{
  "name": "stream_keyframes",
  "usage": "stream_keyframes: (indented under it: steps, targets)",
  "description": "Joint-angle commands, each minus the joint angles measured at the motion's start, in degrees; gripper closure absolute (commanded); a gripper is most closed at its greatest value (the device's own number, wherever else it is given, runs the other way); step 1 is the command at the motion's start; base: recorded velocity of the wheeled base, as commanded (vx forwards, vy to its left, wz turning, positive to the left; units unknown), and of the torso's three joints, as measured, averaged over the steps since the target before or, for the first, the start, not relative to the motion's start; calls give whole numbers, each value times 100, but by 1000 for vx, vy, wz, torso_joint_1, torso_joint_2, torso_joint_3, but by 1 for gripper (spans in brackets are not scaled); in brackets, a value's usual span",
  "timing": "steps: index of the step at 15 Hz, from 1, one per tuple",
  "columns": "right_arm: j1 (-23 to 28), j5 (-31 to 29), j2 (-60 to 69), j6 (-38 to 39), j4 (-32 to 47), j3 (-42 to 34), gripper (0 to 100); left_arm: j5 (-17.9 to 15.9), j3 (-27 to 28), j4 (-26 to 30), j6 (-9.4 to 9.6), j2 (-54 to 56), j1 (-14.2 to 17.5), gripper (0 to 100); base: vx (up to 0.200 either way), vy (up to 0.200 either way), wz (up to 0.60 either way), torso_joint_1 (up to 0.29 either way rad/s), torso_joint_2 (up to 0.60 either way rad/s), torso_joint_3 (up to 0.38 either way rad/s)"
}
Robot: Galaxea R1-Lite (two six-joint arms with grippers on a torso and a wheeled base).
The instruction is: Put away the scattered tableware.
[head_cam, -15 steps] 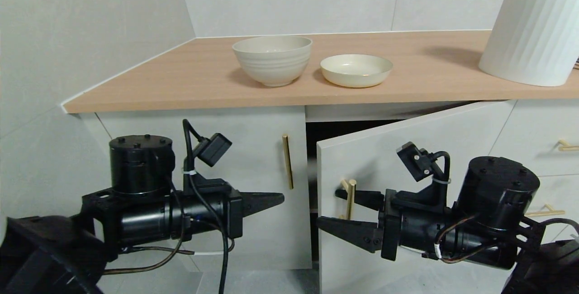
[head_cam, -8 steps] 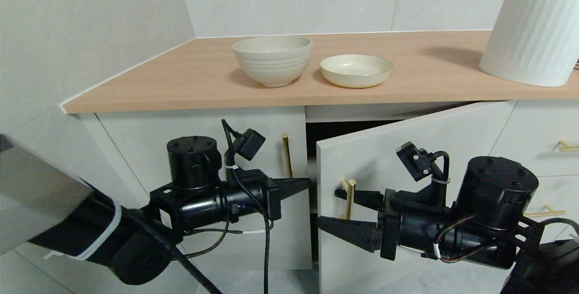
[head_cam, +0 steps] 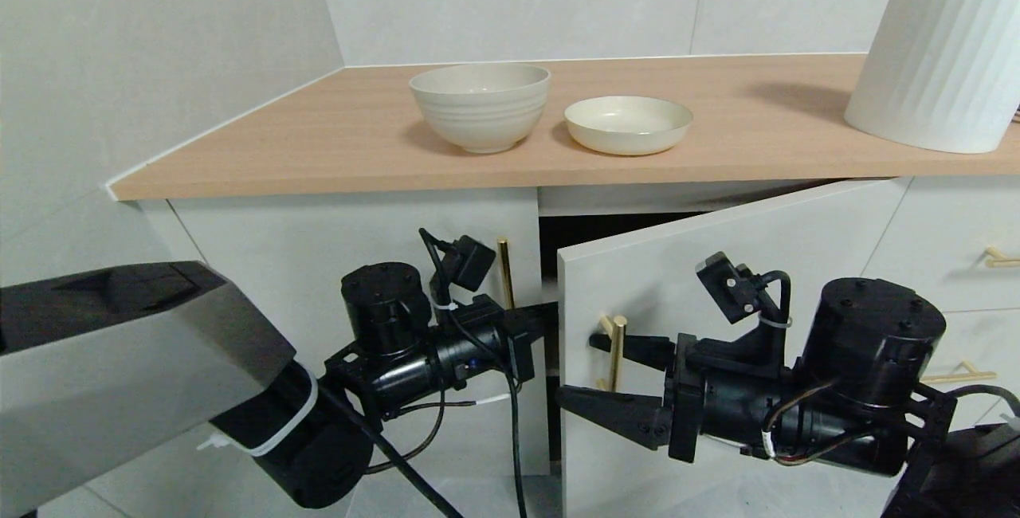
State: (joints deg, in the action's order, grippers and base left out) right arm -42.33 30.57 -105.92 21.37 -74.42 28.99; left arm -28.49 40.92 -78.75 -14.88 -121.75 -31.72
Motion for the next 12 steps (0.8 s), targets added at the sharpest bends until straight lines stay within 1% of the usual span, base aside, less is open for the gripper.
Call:
stream_keyframes:
  steps: [1, 5, 8, 10, 12]
  targets:
    - [14, -34, -69, -63, 7, -16, 0, 19, 47, -123, -6, -235, -115, 100, 0, 0, 0, 0, 0, 0]
    - [172, -139, 107, -151, 7, -139, 0, 19, 118, -141, -14, -183, -247, 100, 0, 0, 0, 0, 0, 0]
    - [357, -139, 256, -353, 7, -543, 0, 19, 100, -158, -14, -86, -361, 100, 0, 0, 0, 0, 0, 0]
    - [488, -139, 265, -450, 7, -623, 0, 19, 74, -158, -14, -68, -370, 100, 0, 0, 0, 0, 0, 0]
    - [611, -148, 511, -590, -2, -921, 0, 19, 82, -149, -14, -77, -388, 100, 0, 0, 0, 0, 0, 0]
